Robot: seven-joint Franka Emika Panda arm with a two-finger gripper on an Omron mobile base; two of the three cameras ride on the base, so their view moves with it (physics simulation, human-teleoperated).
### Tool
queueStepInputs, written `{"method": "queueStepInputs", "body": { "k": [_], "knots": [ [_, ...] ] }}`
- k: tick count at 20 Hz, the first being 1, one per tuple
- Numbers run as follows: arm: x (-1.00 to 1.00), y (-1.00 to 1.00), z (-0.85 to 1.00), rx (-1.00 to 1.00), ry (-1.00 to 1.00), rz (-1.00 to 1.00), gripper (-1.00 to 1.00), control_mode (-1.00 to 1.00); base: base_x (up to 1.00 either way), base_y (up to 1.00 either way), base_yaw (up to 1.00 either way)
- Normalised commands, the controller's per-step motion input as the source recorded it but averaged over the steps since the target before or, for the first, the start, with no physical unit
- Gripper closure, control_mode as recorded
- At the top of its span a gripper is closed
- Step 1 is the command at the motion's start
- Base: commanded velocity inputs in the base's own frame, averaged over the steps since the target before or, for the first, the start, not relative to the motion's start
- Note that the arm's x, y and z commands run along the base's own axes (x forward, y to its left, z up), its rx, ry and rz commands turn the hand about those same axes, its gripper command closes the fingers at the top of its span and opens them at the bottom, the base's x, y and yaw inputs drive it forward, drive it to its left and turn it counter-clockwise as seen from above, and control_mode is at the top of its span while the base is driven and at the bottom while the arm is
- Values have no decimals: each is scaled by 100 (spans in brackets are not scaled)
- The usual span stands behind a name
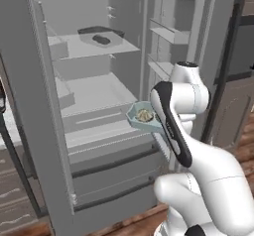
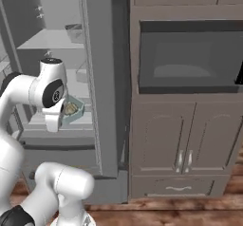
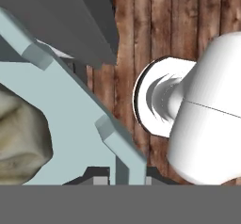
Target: Place two dumplings into each of the tupperware containers and then place the containers in the fridge.
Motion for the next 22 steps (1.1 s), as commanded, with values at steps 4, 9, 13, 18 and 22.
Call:
{"method": "queueStepInputs", "body": {
  "k": [4,9,13,18,22],
  "knots": [
    [0,0,0,0,0,0,100,100,26,49,-1],
    [0,0,0,0,0,0,100,100,48,25,4],
    [0,0,0,0,0,0,100,100,54,18,16],
    [0,0,0,0,0,0,100,100,64,4,26],
    [0,0,0,0,0,0,100,100,57,0,23]
  ]
}}
